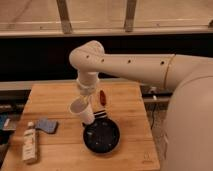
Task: Place the ceramic cup in the ceramic bowl
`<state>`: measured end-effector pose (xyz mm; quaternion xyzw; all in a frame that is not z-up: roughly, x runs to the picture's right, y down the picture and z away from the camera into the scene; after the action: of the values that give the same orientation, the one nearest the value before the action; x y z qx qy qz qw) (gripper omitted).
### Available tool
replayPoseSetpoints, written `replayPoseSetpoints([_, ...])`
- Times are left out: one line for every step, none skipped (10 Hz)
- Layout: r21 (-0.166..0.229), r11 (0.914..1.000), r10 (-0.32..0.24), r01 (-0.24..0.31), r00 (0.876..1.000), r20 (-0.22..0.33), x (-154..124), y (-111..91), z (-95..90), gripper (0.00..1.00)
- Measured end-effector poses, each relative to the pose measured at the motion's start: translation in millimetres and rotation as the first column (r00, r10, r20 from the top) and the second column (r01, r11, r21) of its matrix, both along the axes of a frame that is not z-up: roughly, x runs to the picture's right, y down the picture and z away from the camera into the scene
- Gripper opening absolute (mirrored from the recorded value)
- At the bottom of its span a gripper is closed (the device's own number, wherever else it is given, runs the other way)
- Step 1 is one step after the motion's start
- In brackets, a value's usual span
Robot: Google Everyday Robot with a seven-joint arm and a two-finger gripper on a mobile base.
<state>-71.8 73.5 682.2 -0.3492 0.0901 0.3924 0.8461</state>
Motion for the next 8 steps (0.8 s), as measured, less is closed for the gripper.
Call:
replayPoseSetpoints([-0.014,0.9994,0.033,-0.033,0.999,-0.017,18,18,-4.8,0.00])
replayPoseSetpoints([-0.025,0.9980,0.058,-0.058,0.998,-0.030,32,31,-6.6,0.00])
replayPoseSetpoints([-0.047,0.9929,0.107,-0.109,0.993,-0.051,50,59,-3.4,0.00])
replayPoseSetpoints([-0.054,0.9894,0.131,-0.135,0.990,-0.060,56,72,1.8,0.00])
replayPoseSetpoints([-0.064,0.9837,0.163,-0.168,0.984,-0.072,62,86,10.7,0.00])
replayPoseSetpoints([-0.072,0.9776,0.192,-0.198,0.978,-0.082,65,97,20.8,0.00])
replayPoseSetpoints([-0.076,0.9702,0.223,-0.230,0.971,-0.088,68,105,31.7,0.00])
replayPoseSetpoints([-0.078,0.9672,0.234,-0.242,0.968,-0.092,69,108,37.1,0.00])
